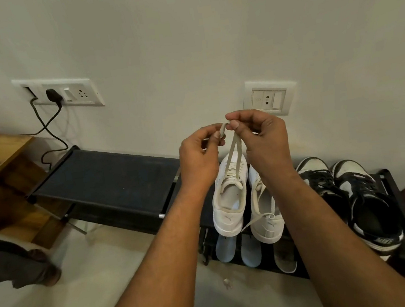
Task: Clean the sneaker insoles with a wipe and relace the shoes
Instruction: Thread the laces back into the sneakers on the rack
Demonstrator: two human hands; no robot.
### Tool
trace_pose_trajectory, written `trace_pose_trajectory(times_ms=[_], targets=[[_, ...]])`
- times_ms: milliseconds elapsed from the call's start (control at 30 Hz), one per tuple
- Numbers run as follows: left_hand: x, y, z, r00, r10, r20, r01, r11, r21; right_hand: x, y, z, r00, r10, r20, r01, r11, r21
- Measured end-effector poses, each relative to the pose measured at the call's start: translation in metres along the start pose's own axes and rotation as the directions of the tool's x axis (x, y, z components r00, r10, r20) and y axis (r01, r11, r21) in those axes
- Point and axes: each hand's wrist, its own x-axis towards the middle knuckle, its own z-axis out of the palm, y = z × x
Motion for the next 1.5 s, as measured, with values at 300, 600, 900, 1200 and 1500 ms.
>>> trace_pose_trajectory(times_ms=[300, 600, 900, 1200, 1500], targets=[[-0.003, -0.016, 0.009, 0.990, -0.060, 0.126, 0.070, 0.995, -0.076, 0.004, 0.004, -0.002, 0.999, 0.029, -0.022, -0.029, 0.999, 0.037], [0.000, -0.027, 0.008, 0.979, 0.025, 0.201, -0.032, 0.999, 0.029, 0.003, 0.005, -0.002, 1.000, 0.024, -0.008, -0.023, 0.999, 0.033], [-0.002, -0.025, 0.011, 0.960, -0.021, 0.278, 0.027, 0.999, -0.019, 0.006, 0.010, -0.003, 1.000, 0.028, -0.007, -0.028, 0.999, 0.030], [-0.006, -0.023, 0.016, 0.948, 0.008, 0.319, 0.022, 0.996, -0.092, 0.005, 0.012, -0.001, 0.999, 0.040, 0.003, -0.040, 0.998, 0.057], [-0.004, -0.025, 0.014, 0.946, -0.002, 0.324, -0.017, 0.998, 0.056, 0.007, 0.016, -0.005, 0.999, 0.036, 0.024, -0.037, 0.999, 0.036]])
